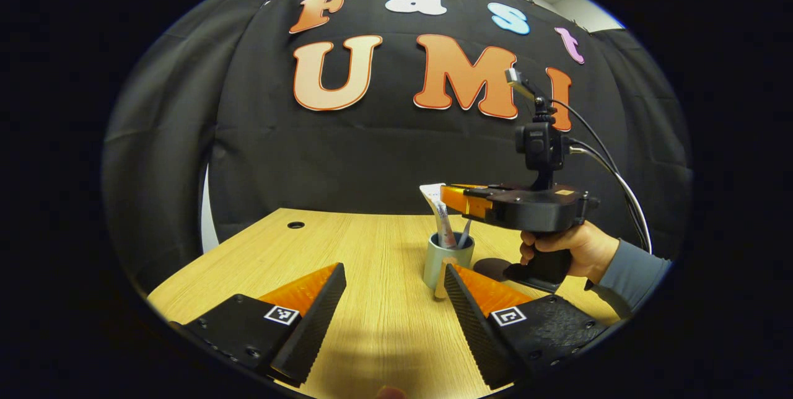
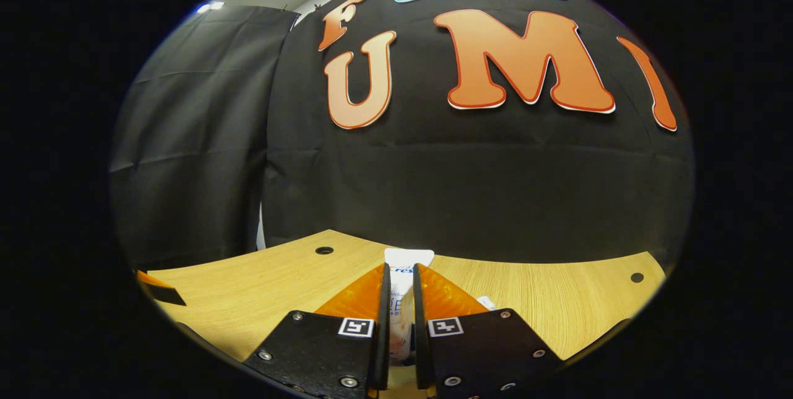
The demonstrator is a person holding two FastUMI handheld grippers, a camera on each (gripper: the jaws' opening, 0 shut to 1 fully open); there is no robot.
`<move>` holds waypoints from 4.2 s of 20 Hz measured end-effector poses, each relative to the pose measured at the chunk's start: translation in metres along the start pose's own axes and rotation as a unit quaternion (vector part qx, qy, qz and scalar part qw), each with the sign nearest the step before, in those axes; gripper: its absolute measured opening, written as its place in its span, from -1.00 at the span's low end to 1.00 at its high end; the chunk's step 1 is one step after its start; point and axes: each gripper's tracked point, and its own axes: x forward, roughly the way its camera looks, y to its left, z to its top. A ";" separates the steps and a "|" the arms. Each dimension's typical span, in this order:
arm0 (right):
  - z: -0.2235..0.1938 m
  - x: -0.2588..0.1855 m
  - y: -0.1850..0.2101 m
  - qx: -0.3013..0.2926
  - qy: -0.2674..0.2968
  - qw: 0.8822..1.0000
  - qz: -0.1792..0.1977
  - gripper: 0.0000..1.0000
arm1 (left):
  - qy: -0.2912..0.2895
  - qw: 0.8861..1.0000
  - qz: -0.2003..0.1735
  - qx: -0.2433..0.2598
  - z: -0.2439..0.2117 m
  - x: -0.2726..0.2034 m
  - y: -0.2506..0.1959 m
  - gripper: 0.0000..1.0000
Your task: Put the toothbrush and toothpaste on the desktop into the cup, then pick up the cup and place it on the coaster on the desktop.
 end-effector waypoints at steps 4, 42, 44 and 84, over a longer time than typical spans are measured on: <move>0.012 -0.028 -0.005 -0.010 0.003 1.000 0.000 -0.43 | 0.022 0.999 -0.008 -0.028 -0.004 0.014 -0.007 0.92; 0.057 -0.304 -0.137 -0.035 -0.014 0.992 -0.117 0.83 | 0.435 0.889 -0.116 0.080 -0.083 0.150 -0.087 0.76; 0.051 -0.304 -0.133 -0.035 -0.011 0.993 -0.112 0.84 | 0.440 0.889 -0.099 0.083 -0.090 0.156 -0.085 0.53; -0.013 -0.327 -0.167 0.046 0.019 0.985 -0.164 0.86 | 0.393 0.905 -0.129 0.099 -0.045 0.179 -0.087 -0.30</move>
